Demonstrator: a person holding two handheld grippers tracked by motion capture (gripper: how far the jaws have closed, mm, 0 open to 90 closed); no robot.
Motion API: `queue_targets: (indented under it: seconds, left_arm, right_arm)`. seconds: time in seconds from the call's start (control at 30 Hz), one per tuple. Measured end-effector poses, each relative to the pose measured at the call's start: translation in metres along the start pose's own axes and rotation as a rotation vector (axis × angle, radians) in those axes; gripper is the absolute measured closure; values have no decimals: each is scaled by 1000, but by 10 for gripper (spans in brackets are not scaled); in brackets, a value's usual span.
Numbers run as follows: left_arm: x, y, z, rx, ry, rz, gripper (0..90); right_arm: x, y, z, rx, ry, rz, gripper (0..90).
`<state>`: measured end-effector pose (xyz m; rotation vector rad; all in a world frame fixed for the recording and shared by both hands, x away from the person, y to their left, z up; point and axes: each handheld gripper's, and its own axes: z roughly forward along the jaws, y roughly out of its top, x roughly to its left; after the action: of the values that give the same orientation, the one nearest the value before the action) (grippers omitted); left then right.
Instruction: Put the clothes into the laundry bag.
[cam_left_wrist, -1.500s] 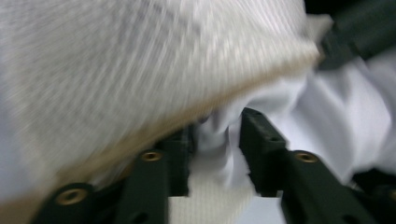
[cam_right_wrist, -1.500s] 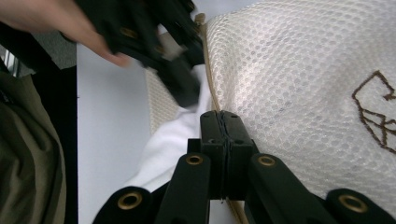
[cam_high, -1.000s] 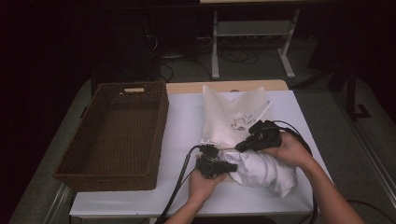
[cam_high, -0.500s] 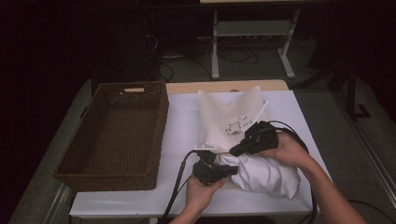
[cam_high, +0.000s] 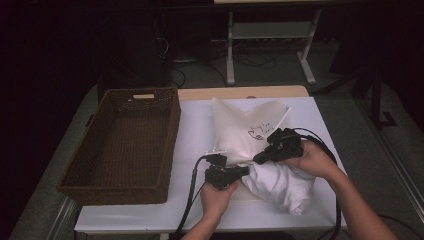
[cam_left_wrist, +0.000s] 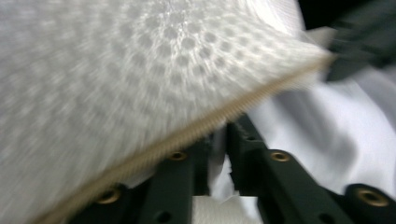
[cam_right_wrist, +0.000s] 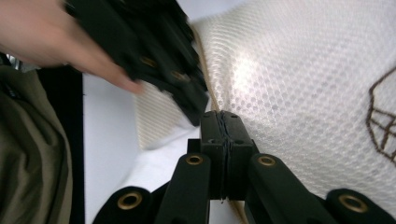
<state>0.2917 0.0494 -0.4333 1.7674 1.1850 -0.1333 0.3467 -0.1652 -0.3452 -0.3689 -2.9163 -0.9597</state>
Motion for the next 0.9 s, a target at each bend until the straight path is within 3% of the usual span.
queue_targets:
  seconds: [0.03,0.07,0.17,0.27,0.33,0.37,0.43,0.47,0.57,0.63,0.7,0.73,0.77,0.9]
  left_arm:
    - [-1,0,-3,21,-5,14,744]
    - [-3,-3,-11,40,3,50,661]
    - [-6,-6,-21,57,-10,61,602]
    - [-12,-10,-27,85,-64,40,485]
    - [-24,-15,-17,124,-113,41,449]
    - [-24,-15,-17,124,-113,41,431]
    - [-29,-16,-2,178,-158,14,379]
    - [-32,-15,11,191,-165,-16,351]
    - [-33,-12,21,194,-163,-26,351]
    - [-32,-8,31,198,-172,-50,357]
    - [-30,-4,38,181,-157,-34,555]
    - [-27,-2,41,137,-143,18,696]
    - [-27,-2,41,137,-143,18,801]
    - [-27,0,35,94,-107,85,851]
  right_arm:
    - [-3,-3,2,-7,3,14,887]
    - [-6,-8,3,-24,10,28,887]
    - [-5,-7,4,-26,7,28,887]
    - [-5,-3,4,-32,-2,19,887]
    - [-5,0,5,-29,-5,19,887]
    - [-5,0,5,-29,-5,19,887]
    - [-4,2,8,-21,-4,11,887]
    - [-4,2,9,-20,-4,10,886]
    - [-4,1,9,-20,-7,11,886]
    - [-4,1,9,-20,-9,12,887]
    - [-4,1,8,-21,-13,8,886]
    - [-4,0,8,-28,-15,9,886]
    - [-4,0,8,-28,-15,9,886]
    - [-1,-5,4,-41,-19,5,886]
